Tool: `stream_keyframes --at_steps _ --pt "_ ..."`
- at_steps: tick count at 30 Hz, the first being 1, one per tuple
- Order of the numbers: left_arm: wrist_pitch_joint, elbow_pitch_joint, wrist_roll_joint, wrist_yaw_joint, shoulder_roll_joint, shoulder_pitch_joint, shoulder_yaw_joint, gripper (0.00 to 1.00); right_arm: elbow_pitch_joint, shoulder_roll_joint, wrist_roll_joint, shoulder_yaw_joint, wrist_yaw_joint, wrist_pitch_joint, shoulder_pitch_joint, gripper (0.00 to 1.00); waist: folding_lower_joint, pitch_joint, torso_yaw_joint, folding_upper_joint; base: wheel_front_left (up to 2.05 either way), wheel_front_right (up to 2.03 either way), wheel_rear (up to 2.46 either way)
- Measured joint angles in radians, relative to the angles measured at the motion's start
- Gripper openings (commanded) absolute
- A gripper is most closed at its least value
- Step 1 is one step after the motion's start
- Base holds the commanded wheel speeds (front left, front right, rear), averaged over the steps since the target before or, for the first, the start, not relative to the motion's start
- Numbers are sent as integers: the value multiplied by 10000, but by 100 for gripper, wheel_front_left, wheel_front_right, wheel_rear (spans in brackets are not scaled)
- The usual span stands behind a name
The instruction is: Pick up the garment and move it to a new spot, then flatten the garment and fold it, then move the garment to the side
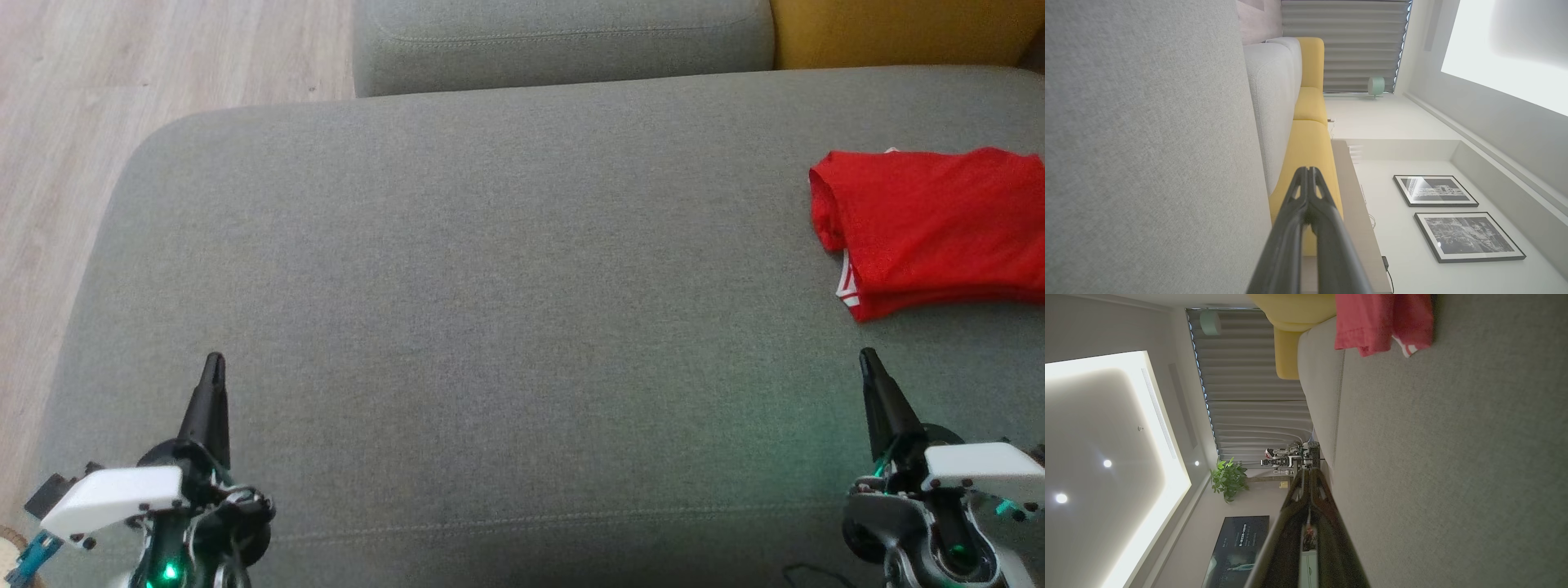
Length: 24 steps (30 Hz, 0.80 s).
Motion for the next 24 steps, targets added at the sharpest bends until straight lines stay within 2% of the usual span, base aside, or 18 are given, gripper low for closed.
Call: stream_keyframes --at_steps 24 --pt "58 2 79 0 -36 0 44 0 4 8 -6 -86 0 75 0 0 0 -1 0 0 0 0 0"
